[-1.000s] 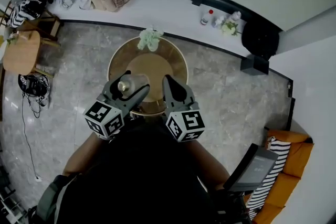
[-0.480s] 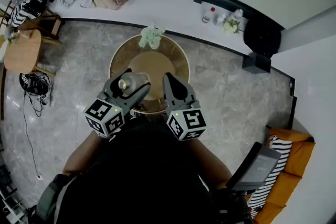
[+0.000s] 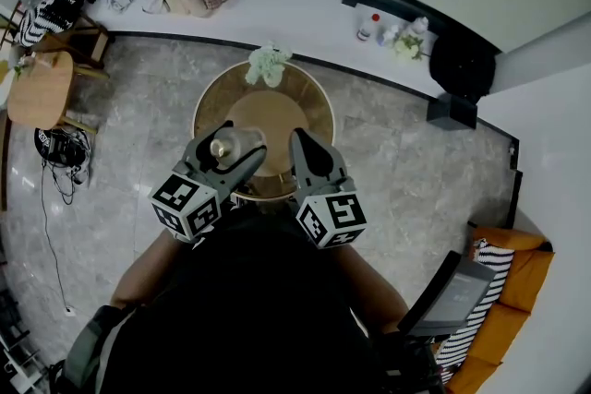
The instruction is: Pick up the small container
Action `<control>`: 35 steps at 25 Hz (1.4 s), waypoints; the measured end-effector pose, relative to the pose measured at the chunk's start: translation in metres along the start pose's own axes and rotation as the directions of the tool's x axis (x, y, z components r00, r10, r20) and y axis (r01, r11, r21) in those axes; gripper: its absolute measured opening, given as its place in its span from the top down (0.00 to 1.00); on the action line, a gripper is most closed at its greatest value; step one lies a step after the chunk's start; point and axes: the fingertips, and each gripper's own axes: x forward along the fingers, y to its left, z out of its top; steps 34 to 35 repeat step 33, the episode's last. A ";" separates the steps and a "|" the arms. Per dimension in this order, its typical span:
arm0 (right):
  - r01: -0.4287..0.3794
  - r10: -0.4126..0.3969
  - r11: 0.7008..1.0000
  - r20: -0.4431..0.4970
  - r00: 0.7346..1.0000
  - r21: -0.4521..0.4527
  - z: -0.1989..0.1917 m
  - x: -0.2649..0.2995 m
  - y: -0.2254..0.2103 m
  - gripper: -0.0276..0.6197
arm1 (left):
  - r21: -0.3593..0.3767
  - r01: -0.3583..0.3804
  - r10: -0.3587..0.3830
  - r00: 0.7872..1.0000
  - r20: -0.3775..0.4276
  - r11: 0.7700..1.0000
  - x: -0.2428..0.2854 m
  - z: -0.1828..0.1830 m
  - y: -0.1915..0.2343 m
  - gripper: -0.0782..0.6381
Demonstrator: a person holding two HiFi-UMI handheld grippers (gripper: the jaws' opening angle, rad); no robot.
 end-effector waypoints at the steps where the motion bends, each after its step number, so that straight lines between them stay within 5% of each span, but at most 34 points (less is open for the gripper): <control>1: 0.001 -0.001 1.000 -0.004 1.000 0.004 -0.001 0.000 0.000 0.95 | 0.000 -0.001 0.001 1.000 0.000 1.000 0.000 0.000 0.000 0.43; 35: 0.005 -0.004 1.000 -0.025 1.000 0.025 -0.015 0.001 0.005 0.95 | -0.005 -0.003 0.003 1.000 -0.016 1.000 -0.006 -0.013 0.003 0.43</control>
